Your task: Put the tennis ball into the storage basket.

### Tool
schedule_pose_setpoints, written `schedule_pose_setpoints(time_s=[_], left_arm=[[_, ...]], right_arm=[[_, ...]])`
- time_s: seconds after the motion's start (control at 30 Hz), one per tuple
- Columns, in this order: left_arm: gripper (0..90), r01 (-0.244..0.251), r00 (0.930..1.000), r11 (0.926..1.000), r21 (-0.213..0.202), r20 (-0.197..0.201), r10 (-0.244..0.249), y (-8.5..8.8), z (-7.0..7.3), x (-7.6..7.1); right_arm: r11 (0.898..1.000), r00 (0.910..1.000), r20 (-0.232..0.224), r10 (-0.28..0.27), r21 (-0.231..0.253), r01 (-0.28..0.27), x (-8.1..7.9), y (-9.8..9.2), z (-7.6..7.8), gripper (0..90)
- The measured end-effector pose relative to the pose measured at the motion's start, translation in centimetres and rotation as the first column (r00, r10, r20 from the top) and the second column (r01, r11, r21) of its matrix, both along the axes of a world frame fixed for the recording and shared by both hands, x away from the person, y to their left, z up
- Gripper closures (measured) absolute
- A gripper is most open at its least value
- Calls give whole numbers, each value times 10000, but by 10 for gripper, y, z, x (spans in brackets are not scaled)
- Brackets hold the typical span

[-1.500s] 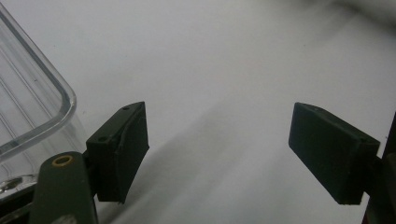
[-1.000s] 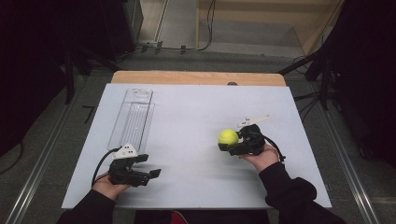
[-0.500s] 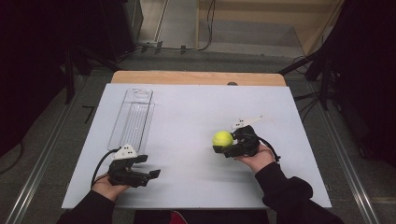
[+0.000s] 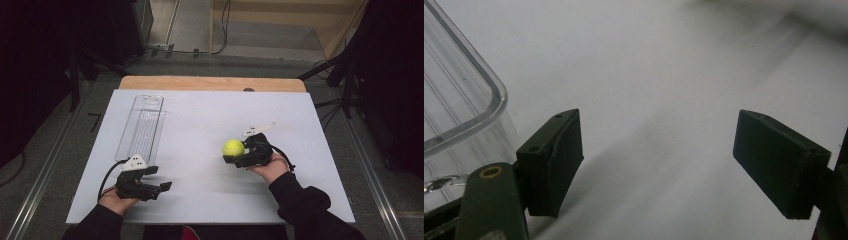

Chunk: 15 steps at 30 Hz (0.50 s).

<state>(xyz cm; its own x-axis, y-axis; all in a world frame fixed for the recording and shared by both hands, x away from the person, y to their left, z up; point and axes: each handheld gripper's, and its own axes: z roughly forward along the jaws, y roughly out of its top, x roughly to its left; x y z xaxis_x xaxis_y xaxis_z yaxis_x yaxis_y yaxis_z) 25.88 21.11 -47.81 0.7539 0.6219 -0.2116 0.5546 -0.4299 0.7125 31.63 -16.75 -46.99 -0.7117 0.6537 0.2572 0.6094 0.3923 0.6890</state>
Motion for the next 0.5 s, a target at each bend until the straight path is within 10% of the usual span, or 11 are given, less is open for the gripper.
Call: schedule_pose_setpoints(time_s=[0.5], left_arm=[[204,-46,10000,10000,4,17,46,1,0,1]], right_arm=[[9998,9999,-29,136,141,-136,7,14,6,232]])
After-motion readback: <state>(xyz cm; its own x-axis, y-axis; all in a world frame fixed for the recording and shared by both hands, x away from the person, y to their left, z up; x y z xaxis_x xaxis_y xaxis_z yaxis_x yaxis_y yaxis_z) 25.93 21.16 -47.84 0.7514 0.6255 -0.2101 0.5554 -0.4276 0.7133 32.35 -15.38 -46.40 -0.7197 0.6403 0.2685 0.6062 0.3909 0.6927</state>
